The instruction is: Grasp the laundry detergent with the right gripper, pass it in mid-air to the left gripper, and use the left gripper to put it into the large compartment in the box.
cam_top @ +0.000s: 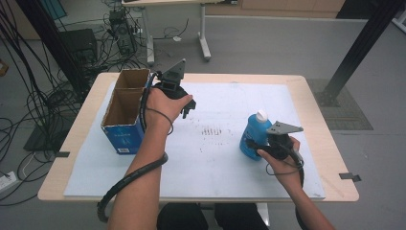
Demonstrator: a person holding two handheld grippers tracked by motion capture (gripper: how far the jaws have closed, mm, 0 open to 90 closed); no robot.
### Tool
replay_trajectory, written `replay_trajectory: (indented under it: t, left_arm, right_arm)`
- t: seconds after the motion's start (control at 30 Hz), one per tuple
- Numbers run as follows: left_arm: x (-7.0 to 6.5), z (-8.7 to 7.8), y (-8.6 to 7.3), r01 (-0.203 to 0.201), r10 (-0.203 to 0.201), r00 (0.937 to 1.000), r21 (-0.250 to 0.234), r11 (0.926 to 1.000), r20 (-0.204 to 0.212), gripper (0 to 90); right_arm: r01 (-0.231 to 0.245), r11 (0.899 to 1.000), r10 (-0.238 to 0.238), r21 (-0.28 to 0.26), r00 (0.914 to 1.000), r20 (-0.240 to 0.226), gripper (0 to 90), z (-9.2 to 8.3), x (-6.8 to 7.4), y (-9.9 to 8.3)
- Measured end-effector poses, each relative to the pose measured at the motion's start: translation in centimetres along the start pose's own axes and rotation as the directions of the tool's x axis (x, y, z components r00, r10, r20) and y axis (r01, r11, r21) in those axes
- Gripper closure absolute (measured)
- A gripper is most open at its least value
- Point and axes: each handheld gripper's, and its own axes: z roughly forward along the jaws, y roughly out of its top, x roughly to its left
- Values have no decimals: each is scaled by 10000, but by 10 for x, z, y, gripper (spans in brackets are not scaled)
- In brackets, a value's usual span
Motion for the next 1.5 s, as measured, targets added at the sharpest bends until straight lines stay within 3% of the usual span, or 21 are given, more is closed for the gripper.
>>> replay_trajectory:
  t: [1.5]
  left_arm:
    - [-2, -7, -1, -111, 112, 9999, -216, 9997, 40, 49]
  right_arm:
    - [35, 10000, -35, -29, 10000, -49, 415, 0, -1, 0]
